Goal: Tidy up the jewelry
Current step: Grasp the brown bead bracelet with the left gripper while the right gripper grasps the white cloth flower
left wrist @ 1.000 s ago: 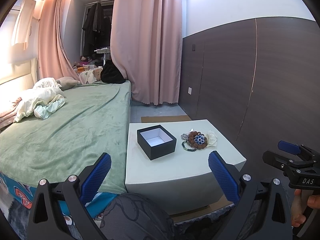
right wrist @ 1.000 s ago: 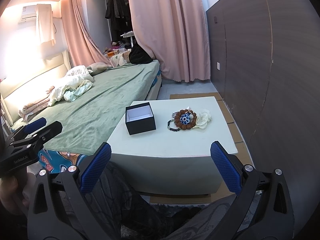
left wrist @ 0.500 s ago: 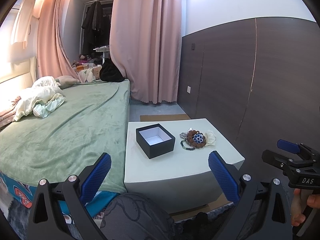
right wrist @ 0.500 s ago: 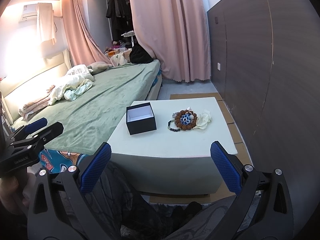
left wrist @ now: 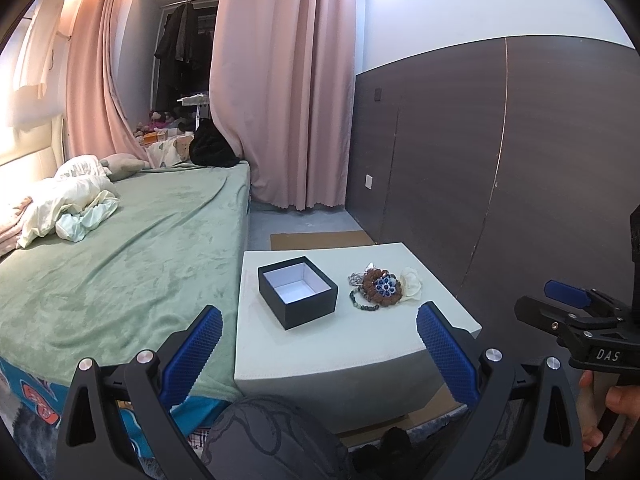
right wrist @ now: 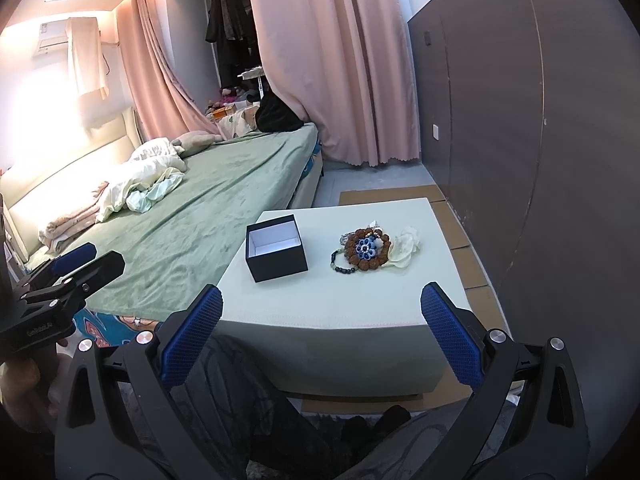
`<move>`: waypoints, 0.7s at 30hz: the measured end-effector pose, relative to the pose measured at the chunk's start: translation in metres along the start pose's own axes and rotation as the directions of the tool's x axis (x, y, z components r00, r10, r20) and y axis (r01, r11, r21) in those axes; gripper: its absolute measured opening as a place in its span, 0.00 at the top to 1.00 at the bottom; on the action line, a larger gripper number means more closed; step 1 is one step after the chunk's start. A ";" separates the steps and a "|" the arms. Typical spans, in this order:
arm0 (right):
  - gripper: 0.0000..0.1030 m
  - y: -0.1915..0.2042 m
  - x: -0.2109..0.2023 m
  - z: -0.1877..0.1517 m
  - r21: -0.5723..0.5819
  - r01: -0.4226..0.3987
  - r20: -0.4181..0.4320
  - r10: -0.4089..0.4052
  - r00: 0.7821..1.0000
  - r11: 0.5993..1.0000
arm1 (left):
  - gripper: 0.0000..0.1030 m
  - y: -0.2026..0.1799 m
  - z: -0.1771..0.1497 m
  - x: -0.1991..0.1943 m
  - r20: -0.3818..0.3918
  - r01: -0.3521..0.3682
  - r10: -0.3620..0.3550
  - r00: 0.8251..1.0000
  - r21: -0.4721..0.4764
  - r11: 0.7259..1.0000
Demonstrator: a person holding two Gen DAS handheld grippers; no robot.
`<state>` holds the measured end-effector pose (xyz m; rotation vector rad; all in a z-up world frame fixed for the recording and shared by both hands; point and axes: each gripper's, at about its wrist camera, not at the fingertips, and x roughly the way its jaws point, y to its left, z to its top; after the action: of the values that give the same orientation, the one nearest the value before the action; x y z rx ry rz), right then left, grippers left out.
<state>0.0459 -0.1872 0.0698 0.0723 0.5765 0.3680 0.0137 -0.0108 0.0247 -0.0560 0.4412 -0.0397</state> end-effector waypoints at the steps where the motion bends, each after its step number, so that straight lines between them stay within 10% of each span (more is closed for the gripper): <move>1: 0.04 -0.003 0.003 0.000 0.009 -0.001 -0.002 0.001 1.000 1.000 | 0.08 0.000 0.001 0.003 0.000 0.005 -0.005 1.000 0.001 1.000; 15: 0.04 -0.058 0.063 0.018 0.100 0.023 -0.037 -0.020 0.999 0.995 | 0.23 -0.017 0.013 0.081 -0.079 0.118 -0.117 0.990 0.007 0.993; 21: 0.25 -0.093 0.102 0.026 0.183 0.020 -0.095 -0.003 0.995 0.983 | 0.36 -0.028 0.018 0.130 -0.142 0.165 -0.165 0.976 -0.015 0.986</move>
<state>0.1684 -0.2366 0.0228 0.2295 0.7037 0.3073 0.1384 -0.0450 -0.0123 -0.0934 0.5793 -0.2078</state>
